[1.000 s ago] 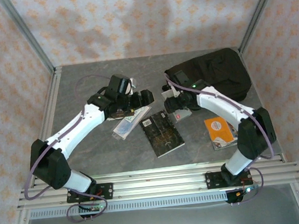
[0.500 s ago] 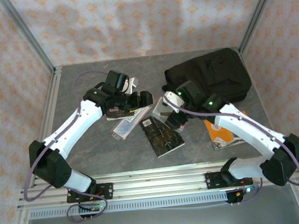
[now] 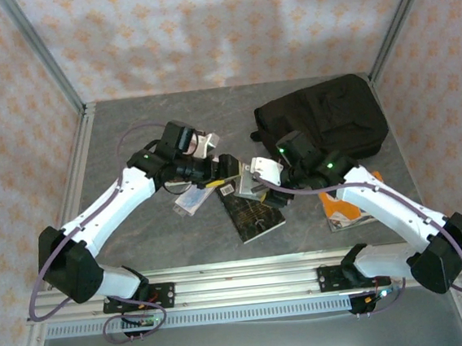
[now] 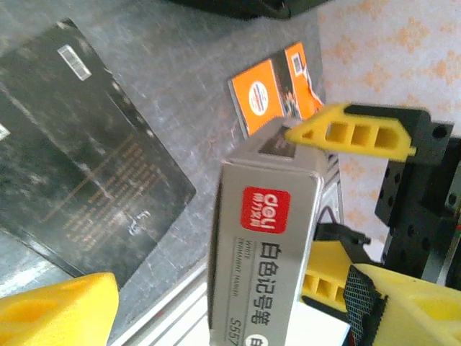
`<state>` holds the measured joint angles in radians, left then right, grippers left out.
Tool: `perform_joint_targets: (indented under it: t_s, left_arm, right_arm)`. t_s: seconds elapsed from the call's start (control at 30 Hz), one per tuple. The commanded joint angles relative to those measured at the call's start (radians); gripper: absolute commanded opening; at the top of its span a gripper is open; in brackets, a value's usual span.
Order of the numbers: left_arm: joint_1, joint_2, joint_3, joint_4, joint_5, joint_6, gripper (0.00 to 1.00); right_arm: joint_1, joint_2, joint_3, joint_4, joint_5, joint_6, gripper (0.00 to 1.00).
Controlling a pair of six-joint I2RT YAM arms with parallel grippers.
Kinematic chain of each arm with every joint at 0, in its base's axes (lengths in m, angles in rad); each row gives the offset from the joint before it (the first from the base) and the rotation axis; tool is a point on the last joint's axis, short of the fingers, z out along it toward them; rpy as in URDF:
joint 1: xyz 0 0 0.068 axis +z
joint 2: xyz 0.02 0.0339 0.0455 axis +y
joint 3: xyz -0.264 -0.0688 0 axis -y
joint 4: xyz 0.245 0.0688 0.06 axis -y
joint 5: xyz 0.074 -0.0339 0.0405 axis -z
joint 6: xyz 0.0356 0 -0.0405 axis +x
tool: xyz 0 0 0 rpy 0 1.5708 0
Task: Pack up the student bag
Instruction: Pass the loose stationery.
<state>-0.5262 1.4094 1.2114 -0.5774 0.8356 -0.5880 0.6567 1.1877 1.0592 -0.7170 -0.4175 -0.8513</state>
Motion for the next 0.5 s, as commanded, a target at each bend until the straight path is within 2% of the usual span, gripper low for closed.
perform_joint_targets:
  t_s: [0.0, 0.13, 0.37, 0.47]
  left_arm:
    - [-0.057, 0.01, 0.013, -0.007, 0.031, 0.048, 0.83]
    - [-0.087, 0.044, 0.031, -0.03, -0.013, 0.099, 0.82]
    - [-0.102, 0.091, 0.008, 0.098, 0.027, -0.001, 0.79]
    - [-0.109, 0.097, -0.004, 0.146, 0.047, -0.036, 0.74]
  right_arm:
    - [0.006, -0.027, -0.002, 0.025, -0.046, -0.032, 0.76]
    - [0.014, -0.032, -0.014, 0.033, -0.072, -0.034, 0.75]
    - [0.024, -0.045, -0.034, 0.065, -0.094, -0.01, 0.75]
    - [0.024, -0.051, -0.043, 0.085, -0.1, 0.005, 0.75]
